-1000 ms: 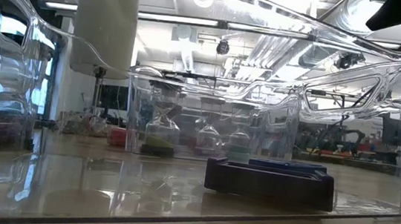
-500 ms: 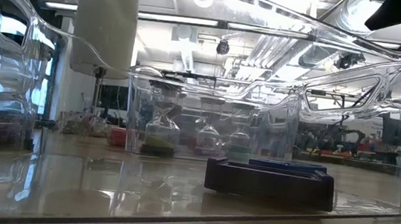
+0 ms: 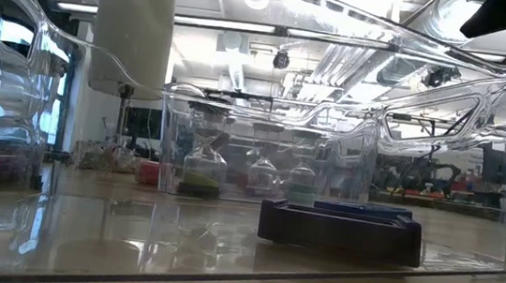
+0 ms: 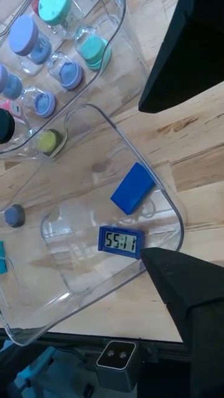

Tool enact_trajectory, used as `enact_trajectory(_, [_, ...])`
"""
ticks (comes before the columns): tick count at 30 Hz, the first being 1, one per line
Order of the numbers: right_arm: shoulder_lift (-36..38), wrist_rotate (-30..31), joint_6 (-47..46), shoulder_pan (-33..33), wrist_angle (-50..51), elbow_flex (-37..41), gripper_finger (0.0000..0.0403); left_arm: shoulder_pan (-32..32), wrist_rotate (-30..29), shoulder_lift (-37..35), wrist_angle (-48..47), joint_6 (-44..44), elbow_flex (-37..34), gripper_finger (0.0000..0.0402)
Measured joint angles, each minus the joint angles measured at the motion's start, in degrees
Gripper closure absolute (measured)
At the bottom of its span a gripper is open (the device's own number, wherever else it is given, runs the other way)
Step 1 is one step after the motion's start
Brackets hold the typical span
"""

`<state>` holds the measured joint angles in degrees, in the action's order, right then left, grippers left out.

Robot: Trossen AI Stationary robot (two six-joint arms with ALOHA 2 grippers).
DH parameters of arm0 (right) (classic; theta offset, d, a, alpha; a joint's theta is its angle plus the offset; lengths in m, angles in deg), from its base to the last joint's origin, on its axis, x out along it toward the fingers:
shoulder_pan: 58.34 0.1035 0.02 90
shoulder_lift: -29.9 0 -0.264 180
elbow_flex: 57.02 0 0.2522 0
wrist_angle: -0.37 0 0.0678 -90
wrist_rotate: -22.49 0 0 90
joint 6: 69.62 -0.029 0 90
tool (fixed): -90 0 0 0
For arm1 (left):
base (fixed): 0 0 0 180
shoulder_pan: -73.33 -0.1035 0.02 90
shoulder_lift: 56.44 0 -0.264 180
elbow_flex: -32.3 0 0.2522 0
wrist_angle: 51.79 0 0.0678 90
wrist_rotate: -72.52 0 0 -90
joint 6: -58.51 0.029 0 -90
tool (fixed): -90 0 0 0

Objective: Pick & Place Office items
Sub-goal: Put the red charger adapter into the top transparent bin

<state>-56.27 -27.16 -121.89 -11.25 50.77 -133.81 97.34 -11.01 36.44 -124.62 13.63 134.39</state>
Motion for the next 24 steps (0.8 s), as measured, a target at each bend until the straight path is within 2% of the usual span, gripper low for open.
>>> enact_trajectory(7, [-0.01, -0.02, 0.02, 0.0, 0.0, 0.0, 0.0041, 0.15, -3.25, 0.0, 0.0, -0.15, 0.0, 0.008])
enact_trajectory(11, [0.0, -0.02, 0.02, 0.0, -0.01, 0.0, 0.0041, 0.17, -9.09, 0.02, -0.04, 1.68, 0.0, 0.008])
enact_trajectory(14, [-0.01, -0.02, 0.02, 0.0, 0.0, 0.0, 0.0041, 0.15, -11.27, 0.02, -0.03, 4.16, 0.0, 0.008])
enact_trajectory(17, [0.0, -0.02, 0.04, 0.0, 0.0, 0.0, 0.0041, 0.15, -11.31, 0.02, -0.04, 0.18, 0.0, 0.008])
enact_trajectory(21, [-0.02, -0.02, 0.66, 0.0, 0.0, 0.0, 0.0041, -0.71, -12.98, 0.02, -1.78, -10.79, 0.0, 0.008])
enact_trajectory(24, [-0.01, -0.02, 1.11, 0.0, 0.0, 0.02, 0.0041, -1.91, -14.17, 0.02, -7.13, -12.0, 0.0, 0.008])
